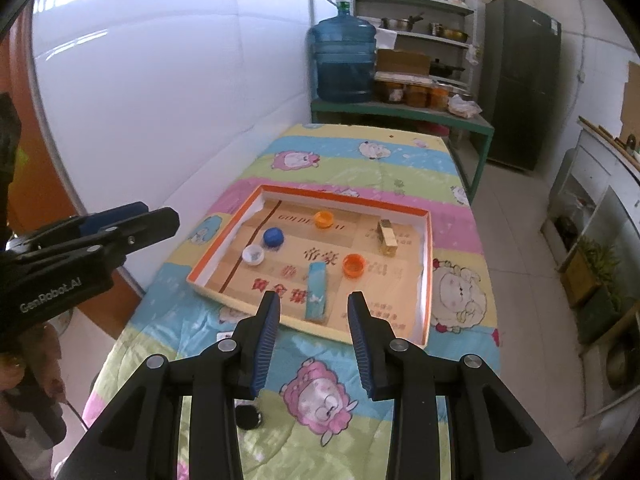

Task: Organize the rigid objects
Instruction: 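Withdraw both tools from the tray back over the remaining objects, then move the right tool to the black cap while the left tool approaches the white Hello Kitty box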

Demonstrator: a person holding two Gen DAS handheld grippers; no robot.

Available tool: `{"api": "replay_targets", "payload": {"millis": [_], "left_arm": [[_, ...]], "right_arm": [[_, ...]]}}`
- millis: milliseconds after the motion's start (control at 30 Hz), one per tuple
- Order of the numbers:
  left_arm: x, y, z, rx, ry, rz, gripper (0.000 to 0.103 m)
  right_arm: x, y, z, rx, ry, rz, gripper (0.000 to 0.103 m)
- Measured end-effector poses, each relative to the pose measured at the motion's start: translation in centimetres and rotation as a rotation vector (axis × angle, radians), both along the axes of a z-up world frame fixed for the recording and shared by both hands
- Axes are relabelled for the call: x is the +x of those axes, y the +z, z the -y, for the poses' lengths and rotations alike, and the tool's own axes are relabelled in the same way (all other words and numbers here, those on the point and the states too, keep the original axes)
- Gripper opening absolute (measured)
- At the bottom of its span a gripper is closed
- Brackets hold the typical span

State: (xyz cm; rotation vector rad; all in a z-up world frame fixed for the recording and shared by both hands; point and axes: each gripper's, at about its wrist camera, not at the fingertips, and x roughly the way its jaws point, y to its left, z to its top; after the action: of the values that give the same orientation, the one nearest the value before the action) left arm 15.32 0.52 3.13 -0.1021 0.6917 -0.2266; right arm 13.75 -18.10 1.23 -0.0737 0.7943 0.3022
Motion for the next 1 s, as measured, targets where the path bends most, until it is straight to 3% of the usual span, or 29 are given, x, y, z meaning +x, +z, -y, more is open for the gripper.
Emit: {"api": "replay_targets", "payload": {"millis": [433,533,633,1000], "left_arm": [[-2.6,-2.5,-0.9,-0.016,0.002,-0.028,0.046],[-3.0,-3.4,-1.3,-0.030,0.001,-0.035,0.046],[-3.4,-4.3,-1.5,-0.031,0.003,-0.046,0.046],[-4.6,-7.8,-2.5,-0.037,0.005,-0.075,0.046]], "right_arm": [[-3.3,-3.9,-1.5,0.025,0.049,-0.065,0.036],[-3.8,-5.3,-1.8,0.027,0.056,-0.087,0.037],[-4.2,-6.9,-2.2,0.035,0.070,-0.111,0.046],[-5.9,-12.4,-3.7,0.001,0.110,-0.141,0.046]]}}
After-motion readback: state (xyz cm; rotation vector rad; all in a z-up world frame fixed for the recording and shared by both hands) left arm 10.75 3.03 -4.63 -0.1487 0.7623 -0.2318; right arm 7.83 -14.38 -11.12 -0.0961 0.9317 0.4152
